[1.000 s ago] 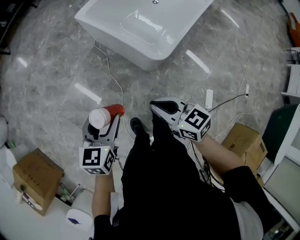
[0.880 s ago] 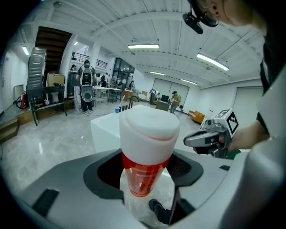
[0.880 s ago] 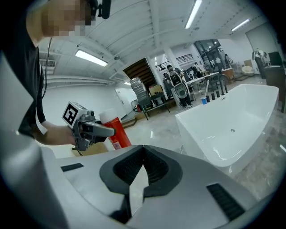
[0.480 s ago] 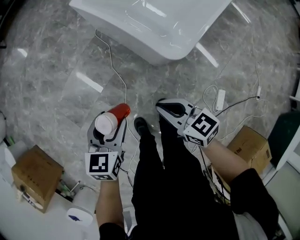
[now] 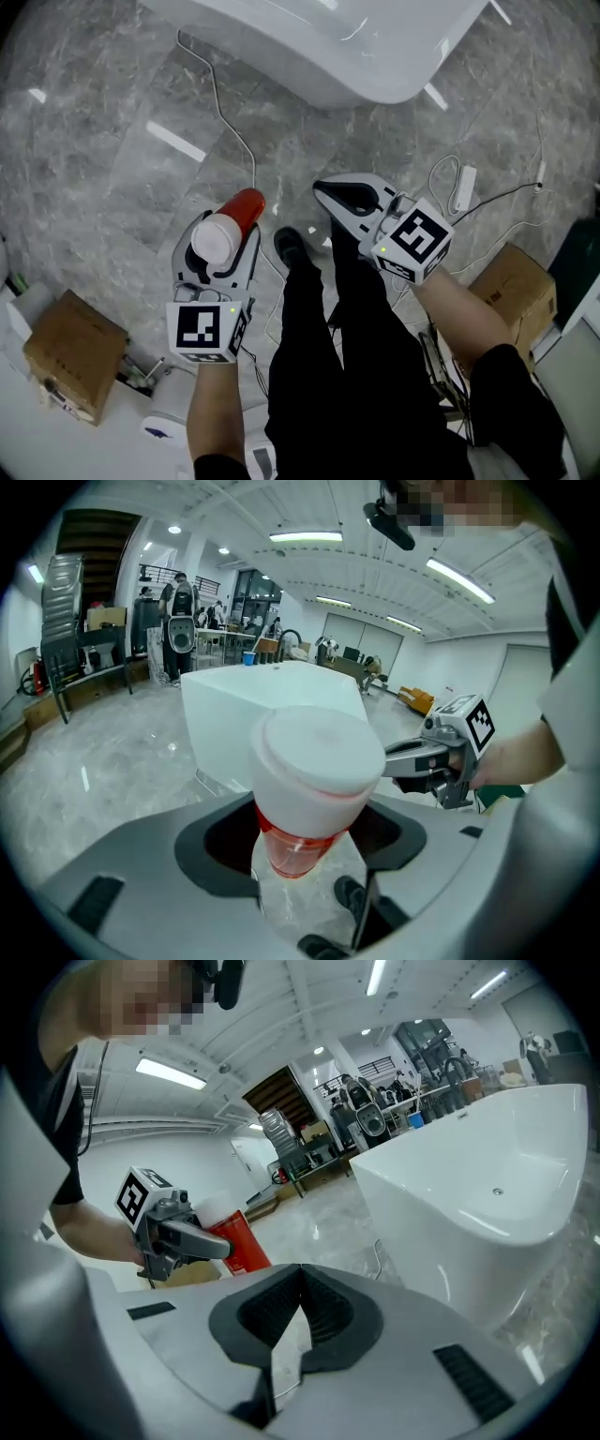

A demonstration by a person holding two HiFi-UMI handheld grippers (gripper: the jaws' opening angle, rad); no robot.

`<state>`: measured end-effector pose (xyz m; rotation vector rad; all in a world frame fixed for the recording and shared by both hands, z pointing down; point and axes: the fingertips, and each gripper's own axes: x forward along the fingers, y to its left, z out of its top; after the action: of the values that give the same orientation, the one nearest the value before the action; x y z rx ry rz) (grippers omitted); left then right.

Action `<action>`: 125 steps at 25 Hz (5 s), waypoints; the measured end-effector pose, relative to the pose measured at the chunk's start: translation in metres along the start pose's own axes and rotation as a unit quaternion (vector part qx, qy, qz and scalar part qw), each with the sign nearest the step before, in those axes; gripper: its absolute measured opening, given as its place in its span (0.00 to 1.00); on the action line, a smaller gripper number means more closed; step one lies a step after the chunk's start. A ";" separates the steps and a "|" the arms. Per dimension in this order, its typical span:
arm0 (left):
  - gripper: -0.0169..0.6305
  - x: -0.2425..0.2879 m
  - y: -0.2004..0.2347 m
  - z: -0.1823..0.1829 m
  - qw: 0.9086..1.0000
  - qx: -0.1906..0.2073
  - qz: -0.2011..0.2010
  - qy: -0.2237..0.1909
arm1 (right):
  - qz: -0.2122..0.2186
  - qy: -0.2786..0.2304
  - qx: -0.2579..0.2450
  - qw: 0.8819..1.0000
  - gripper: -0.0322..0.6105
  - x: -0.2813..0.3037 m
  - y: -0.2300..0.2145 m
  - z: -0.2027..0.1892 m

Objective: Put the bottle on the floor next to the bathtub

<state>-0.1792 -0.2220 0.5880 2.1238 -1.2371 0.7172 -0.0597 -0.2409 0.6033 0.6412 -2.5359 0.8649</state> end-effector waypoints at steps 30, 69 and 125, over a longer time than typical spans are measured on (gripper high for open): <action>0.49 0.215 0.024 -0.115 0.999 0.031 -0.032 0.017 | -0.035 0.005 -0.019 0.999 0.09 0.083 -0.113 -0.111; 0.49 0.446 0.100 -0.269 0.983 0.166 -0.047 0.063 | 0.082 -0.006 -0.252 0.964 0.09 0.080 -0.102 -0.146; 0.06 0.170 0.032 -0.056 0.985 0.043 -0.044 -0.159 | -0.029 0.003 -0.291 0.956 0.09 0.049 -0.092 -0.069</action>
<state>-0.1441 -0.2945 0.7515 2.4174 -1.2823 0.4088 -0.0367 -0.2757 0.7212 0.5072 -2.5609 0.0741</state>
